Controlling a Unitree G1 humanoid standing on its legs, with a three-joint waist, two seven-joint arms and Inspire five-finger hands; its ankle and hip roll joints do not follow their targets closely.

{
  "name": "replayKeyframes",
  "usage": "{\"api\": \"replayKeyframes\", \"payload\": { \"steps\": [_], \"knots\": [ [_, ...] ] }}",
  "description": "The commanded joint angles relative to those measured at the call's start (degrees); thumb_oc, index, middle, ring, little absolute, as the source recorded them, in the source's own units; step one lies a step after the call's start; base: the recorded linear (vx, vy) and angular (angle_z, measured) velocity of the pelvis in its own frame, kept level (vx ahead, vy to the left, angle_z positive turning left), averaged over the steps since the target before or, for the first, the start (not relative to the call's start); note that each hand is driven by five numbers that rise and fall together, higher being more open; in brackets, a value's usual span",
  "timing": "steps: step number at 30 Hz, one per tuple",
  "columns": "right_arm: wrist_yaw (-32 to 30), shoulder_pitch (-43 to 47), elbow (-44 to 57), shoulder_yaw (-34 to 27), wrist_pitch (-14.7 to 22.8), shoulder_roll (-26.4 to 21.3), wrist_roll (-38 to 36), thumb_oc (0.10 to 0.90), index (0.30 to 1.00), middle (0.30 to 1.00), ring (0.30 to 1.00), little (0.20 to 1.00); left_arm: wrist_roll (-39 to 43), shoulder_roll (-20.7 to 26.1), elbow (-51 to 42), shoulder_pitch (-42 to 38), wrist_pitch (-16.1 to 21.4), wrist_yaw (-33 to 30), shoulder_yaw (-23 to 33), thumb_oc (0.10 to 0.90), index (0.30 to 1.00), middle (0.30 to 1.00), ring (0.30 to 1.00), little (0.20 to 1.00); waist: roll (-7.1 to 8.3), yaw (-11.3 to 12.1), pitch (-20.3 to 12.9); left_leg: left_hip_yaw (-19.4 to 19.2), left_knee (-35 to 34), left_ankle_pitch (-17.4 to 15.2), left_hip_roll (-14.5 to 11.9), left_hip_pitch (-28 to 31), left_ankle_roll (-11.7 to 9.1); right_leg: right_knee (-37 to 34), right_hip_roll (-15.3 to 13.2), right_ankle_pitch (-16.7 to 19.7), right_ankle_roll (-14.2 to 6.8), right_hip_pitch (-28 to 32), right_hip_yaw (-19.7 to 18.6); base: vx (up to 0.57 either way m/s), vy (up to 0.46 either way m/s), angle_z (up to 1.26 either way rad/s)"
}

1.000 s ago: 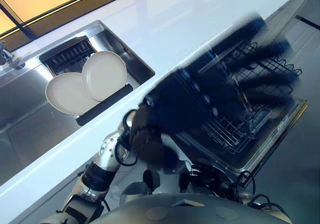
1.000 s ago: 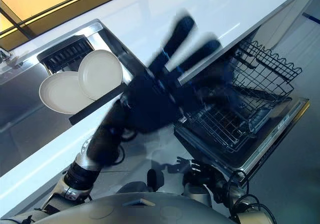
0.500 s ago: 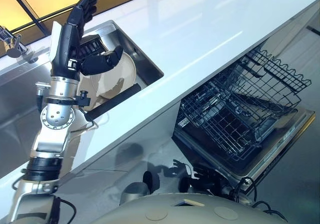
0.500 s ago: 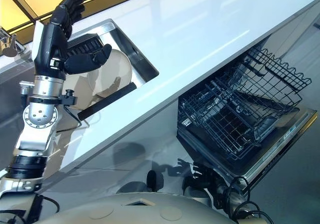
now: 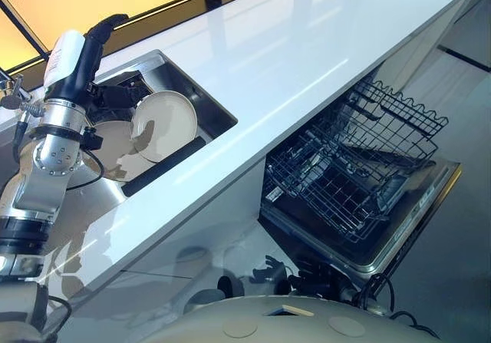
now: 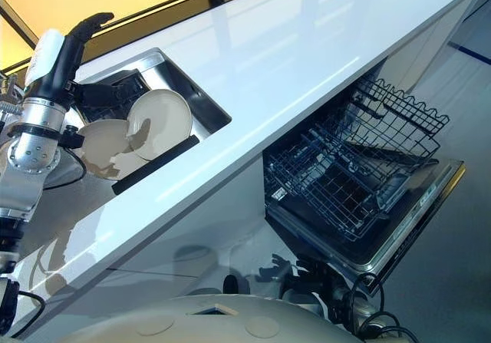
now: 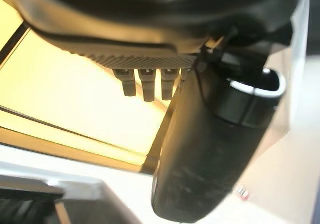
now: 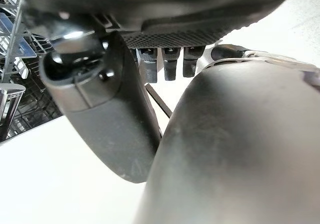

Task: Pick up plates and place into dishwasher.

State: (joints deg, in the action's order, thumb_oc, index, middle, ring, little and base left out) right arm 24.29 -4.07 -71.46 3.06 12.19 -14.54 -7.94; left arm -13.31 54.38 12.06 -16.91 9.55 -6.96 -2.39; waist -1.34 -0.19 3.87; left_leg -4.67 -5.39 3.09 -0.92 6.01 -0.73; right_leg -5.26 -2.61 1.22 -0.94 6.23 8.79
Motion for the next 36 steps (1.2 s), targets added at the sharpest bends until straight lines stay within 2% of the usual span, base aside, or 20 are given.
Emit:
{"api": "replayKeyframes", "payload": {
  "steps": [1, 7, 12, 16, 27, 34, 36],
  "knots": [
    [0.82, -0.07, -0.57, 0.55, -0.58, -3.83, 1.94, 0.8, 0.9, 0.9, 0.9, 0.9, -4.28, 6.5, 2.92, -14.22, 0.71, -0.5, -0.08, 0.8, 0.9, 0.9, 0.9, 0.9, -3.14, -1.23, -0.26, -0.67, 0.39, -7.11, 1.6, 1.06, 1.51, 5.19, 0.22, -6.79, -3.96, -1.84, 0.06, 0.03, 0.039, -0.13],
    [0.87, 0.23, -0.49, 0.15, -1.74, -4.77, 1.84, 0.8, 0.9, 0.9, 0.9, 0.9, -5.86, 11.5, 9.93, -20.83, 1.29, 4.86, -6.33, 0.8, 0.9, 0.9, 0.9, 0.9, -3.76, -1.91, 0.14, -1.54, 0.39, -7.24, 2.03, 1.24, 1.86, 5.15, -0.13, -6.18, -4.72, -2.13, -0.68, 0.05, 0.053, -0.05],
    [1.11, 0.58, -0.11, 0.07, -2.9, -5.69, 2.2, 0.8, 0.9, 0.9, 0.9, 0.9, -3.03, 13.88, 12.96, -25.88, 1.38, 8.15, -10.29, 0.8, 0.9, 0.9, 0.9, 0.9, -4.19, -2.33, 0.66, -1.82, 0.39, -7.34, 2.2, 1.13, 2.09, 5.57, -0.41, -5.9, -5.28, -2.75, -1.23, 0.06, 0.049, -0.08],
    [1.23, 0.87, 0.24, 0.23, -3.3, -6.1, 2.63, 0.8, 0.9, 0.9, 0.9, 0.9, 0.47, 13.9, 15.49, -29.85, 0.73, 10.76, -13.0, 0.8, 0.9, 0.9, 0.9, 0.9, -4.26, -2.67, 1.45, -2.13, 0.41, -7.41, 2.46, 0.81, 2.4, 6.05, -0.6, -5.76, -5.71, -3.55, -1.79, 0.05, 0.045, -0.07],
    [1.88, 2.18, 1.05, 0.37, -3.95, -7.25, 1.94, 0.8, 0.9, 0.9, 0.9, 0.9, -0.35, 14.87, 17.69, -36.95, -0.18, 18.55, -19.5, 0.8, 0.9, 0.9, 0.9, 0.9, -4.05, -3.04, 3.86, -2.89, 1.3, -7.33, 3.08, -0.96, 3.1, 7.46, -0.84, -4.94, -6.45, -6.2, -3.28, 0.01, 0.018, -0.03],
    [2.32, 2.68, 1.09, -0.06, -3.99, -7.52, 2.4, 0.8, 0.9, 0.9, 0.9, 0.9, 2.77, 14.5, 18.35, -39.33, 0.74, 28.99, -22.64, 0.8, 0.9, 0.9, 0.9, 0.9, -3.81, -2.85, 4.2, -3.04, 2.15, -7.67, 3.52, -1.48, 3.29, 7.64, -1.09, -4.72, -6.73, -6.46, -3.2, 0.0, 0.0, 0.0],
    [2.45, 3.05, 0.91, -0.23, -4.14, -7.66, 2.46, 0.8, 0.9, 0.9, 0.9, 0.9, 3.85, 13.99, 17.61, -39.78, -1.08, 33.09, -23.34, 0.8, 0.9, 0.9, 0.9, 0.9, -3.8, -2.79, 4.31, -3.04, 2.31, -7.76, 3.62, -1.59, 3.34, 7.71, -1.12, -4.72, -6.76, -6.51, -3.08, 0.0, 0.0, 0.0]
  ]
}}
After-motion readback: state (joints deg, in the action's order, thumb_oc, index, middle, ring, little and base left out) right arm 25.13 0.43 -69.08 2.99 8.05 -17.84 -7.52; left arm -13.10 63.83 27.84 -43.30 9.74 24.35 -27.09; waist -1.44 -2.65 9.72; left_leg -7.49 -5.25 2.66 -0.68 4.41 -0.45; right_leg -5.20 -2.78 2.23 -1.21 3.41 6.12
